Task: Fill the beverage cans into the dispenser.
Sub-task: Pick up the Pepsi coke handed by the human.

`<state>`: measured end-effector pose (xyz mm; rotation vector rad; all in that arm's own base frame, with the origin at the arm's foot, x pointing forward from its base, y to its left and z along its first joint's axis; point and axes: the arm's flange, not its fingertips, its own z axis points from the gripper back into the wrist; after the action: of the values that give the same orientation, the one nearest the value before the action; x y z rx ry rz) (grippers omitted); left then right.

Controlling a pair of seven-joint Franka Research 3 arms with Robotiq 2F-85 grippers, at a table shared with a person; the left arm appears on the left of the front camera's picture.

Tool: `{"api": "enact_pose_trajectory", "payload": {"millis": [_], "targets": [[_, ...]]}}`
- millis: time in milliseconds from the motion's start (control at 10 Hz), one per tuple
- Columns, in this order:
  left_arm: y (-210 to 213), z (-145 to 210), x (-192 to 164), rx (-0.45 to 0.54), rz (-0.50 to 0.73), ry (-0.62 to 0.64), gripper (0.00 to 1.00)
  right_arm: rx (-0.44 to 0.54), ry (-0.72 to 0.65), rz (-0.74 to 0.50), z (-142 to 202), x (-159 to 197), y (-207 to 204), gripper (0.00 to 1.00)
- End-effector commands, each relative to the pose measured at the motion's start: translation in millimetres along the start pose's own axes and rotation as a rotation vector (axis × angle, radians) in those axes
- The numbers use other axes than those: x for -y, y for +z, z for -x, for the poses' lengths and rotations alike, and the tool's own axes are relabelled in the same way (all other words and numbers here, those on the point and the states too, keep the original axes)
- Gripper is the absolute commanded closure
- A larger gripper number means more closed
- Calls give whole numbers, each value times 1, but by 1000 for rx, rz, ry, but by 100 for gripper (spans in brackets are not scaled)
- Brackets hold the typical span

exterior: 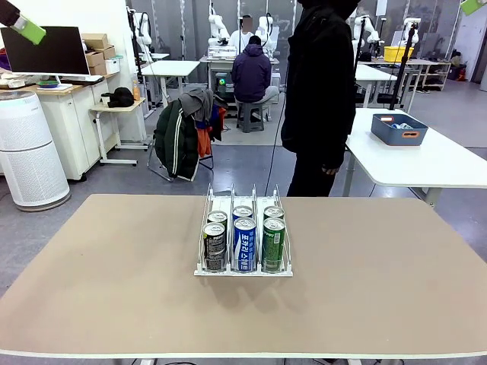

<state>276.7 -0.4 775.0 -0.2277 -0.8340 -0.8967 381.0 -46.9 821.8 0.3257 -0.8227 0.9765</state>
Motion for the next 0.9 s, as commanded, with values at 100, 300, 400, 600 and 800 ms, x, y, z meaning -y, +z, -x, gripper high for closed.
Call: {"api": "enact_pose_trajectory", "payload": {"millis": [100,300,400,600,800], "targets": [[0,0,0,0,0,0,0,0,0,0,0,0,0,0],[0,0,0,0,0,0,0,0,0,0,0,0,0,0],[0,0,0,0,0,0,0,0,0,0,0,0,0,0],[0,0,0,0,0,0,0,0,0,0,0,0,0,0],[0,0,0,0,0,0,0,0,0,0,0,0,0,0]]}}
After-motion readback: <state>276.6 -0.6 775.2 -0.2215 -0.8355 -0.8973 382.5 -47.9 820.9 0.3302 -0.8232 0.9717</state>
